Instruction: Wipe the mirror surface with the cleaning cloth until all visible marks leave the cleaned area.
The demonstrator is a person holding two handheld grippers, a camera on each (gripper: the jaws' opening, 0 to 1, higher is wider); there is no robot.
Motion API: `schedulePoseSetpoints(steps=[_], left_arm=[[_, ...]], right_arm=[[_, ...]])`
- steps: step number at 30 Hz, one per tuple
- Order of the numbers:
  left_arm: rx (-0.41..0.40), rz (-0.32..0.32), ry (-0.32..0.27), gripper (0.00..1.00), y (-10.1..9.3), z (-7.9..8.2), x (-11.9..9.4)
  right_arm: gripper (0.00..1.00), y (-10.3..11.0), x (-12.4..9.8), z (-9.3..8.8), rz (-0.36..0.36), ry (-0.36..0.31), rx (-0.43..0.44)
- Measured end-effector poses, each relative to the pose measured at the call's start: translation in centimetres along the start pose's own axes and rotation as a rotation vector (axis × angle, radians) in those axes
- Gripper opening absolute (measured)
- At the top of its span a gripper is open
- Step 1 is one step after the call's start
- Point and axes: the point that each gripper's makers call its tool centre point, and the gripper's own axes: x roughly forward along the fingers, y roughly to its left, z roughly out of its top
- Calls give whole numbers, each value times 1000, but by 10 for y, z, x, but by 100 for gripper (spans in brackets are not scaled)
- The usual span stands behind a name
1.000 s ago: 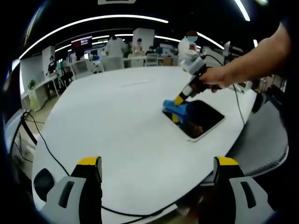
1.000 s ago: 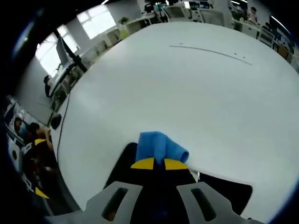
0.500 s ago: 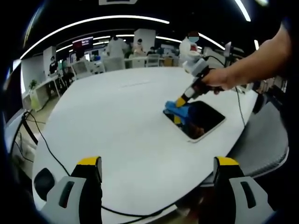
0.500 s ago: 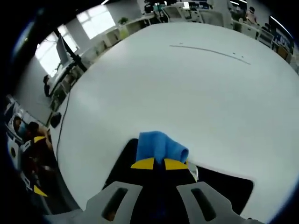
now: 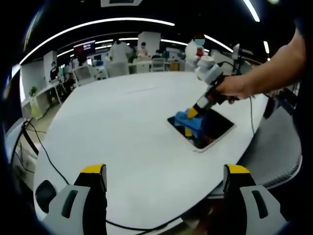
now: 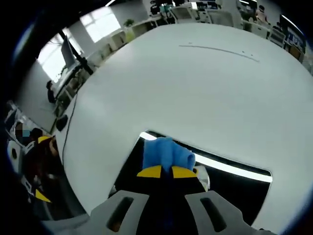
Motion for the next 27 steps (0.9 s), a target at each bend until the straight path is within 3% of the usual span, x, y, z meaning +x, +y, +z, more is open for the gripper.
schedulePoseSetpoints(steps=[27], left_arm=[[29,-21,-5,99,-9,2,2]], right_arm=[[0,17,-14,-34,21,27,6]])
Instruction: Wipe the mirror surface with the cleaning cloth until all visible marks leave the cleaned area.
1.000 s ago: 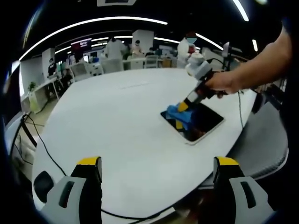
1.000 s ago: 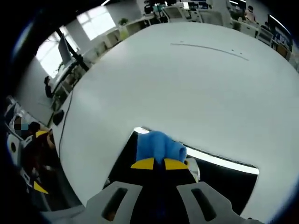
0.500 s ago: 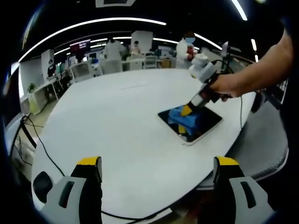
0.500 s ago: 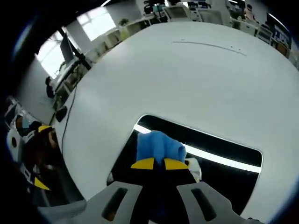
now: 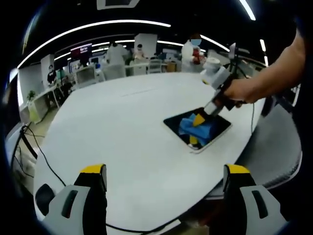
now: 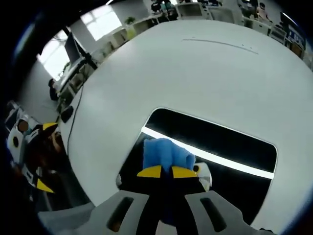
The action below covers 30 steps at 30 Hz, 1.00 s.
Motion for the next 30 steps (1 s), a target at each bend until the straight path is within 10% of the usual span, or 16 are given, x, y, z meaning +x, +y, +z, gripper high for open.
schedulePoseSetpoints(steps=[30], left_arm=[[-5,-9,-30,99,-11,7,8]], right_arm=[[0,17,-12,-33,42,25,-15]])
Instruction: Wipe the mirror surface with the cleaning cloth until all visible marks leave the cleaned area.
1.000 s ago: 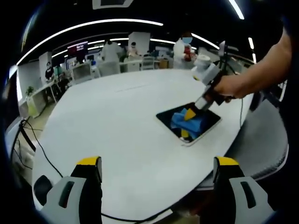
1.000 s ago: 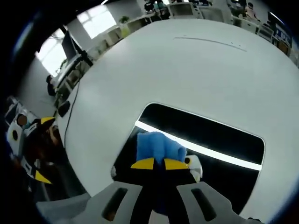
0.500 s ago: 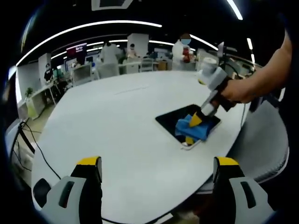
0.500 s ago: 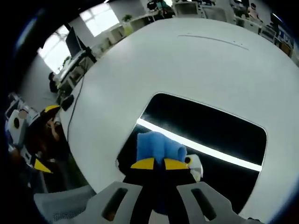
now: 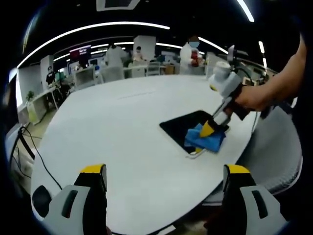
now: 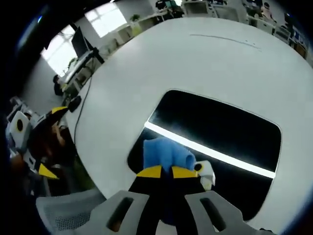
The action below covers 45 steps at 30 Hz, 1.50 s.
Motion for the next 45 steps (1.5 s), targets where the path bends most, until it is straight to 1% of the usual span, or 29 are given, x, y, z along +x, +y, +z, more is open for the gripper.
schedulePoseSetpoints(steps=[3,8,10,14,18,19,24,29,31,32,36,40,45], left_arm=[[7,3,5,99,-1,-2,-1],[8,17,-9,99,-2,3,-2],[3,25,-16,99,-3,5,-1],[-3,25,-14,99,-4,5,0],[-5,23,-13,99,-6,5,0],[-6,25,-13,99,-6,5,0],[-19,34,-21,99,-6,8,3],[-8,16,-17,99,-12,10,5],[-40,11,-29,99,-12,14,4],[-62,14,-45,99,-10,19,4],[-49,33,-56,99,-3,26,2],[-53,51,-49,99,2,24,3],[-33,42,-34,99,-4,21,5]], right_arm=[[0,4,-1,-4,10,3,2],[0,6,-3,-9,20,9,-2],[0,7,-3,-10,28,9,13],[0,10,-3,-13,42,10,31],[0,12,-4,-16,49,5,32],[0,12,-4,-16,47,2,19],[0,11,-3,-15,58,5,25],[0,11,-2,-15,63,-3,22],[0,11,-2,-15,62,-2,17],[0,11,-3,-15,64,-1,10],[0,11,-2,-14,75,7,16],[0,11,-2,-14,80,15,8],[0,11,-3,-15,89,13,26]])
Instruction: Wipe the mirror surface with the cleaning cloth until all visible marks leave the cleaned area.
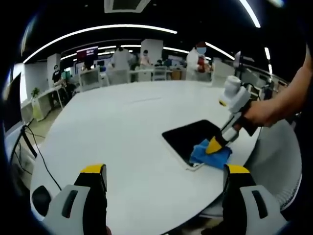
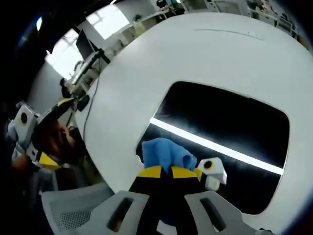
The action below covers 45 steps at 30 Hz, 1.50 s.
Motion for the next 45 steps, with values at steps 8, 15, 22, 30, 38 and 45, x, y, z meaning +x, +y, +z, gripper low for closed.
schedulePoseSetpoints(steps=[8,15,22,30,38,45], left_arm=[[9,1,12,99,-6,-4,-4],[13,6,23,99,-7,-6,-6],[8,1,17,99,-11,-2,-2],[18,-13,15,99,-15,2,4],[23,-25,15,99,-17,3,8],[19,-29,16,99,-18,2,9]], right_arm=[[0,-2,-3,-2,-3,-6,-18],[0,-10,-8,-6,-8,-9,-5],[0,-17,-12,-8,-14,-5,-3],[0,-24,-18,-12,-14,-6,21],[0,-33,-23,-15,-15,5,50],[0,-33,-22,-15,-19,12,47]])
